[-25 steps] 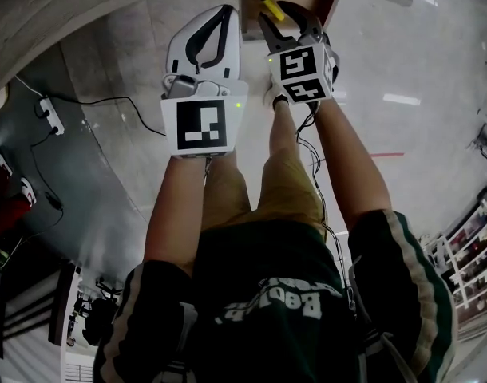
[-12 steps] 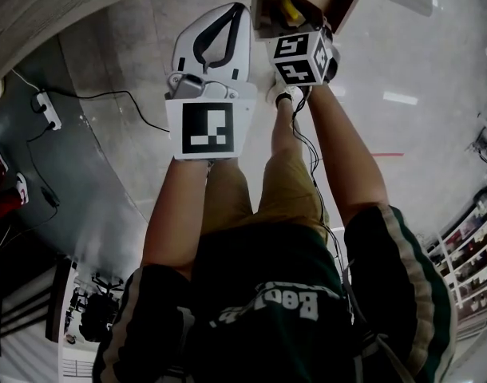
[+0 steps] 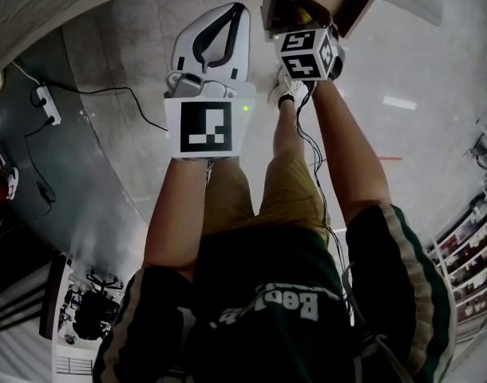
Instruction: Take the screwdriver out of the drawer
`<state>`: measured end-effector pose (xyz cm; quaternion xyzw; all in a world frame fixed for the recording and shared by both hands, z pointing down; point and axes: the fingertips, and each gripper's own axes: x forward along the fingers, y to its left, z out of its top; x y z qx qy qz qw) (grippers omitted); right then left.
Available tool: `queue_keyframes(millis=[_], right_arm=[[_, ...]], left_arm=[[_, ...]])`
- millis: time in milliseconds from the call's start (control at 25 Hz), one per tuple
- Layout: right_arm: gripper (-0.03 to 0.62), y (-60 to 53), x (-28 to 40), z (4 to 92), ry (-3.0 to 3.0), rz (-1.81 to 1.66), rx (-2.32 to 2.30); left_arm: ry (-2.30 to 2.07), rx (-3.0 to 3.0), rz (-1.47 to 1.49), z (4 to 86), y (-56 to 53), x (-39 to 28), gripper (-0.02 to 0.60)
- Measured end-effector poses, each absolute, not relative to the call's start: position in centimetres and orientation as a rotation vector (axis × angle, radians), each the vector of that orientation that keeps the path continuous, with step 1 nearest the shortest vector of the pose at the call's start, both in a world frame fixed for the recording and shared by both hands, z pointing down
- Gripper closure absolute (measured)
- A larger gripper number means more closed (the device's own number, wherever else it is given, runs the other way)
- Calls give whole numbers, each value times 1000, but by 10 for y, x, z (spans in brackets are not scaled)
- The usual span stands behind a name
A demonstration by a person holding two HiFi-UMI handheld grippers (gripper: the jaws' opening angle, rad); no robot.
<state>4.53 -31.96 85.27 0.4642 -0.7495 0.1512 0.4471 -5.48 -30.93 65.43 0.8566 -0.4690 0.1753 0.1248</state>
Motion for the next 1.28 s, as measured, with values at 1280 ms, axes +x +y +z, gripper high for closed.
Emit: queue_keyframes(millis=[1280], right_arm=[[516,-297,60,794,-1926,356,1177]], left_arm=[[-1452,2484,516,628,-308,-58,563]])
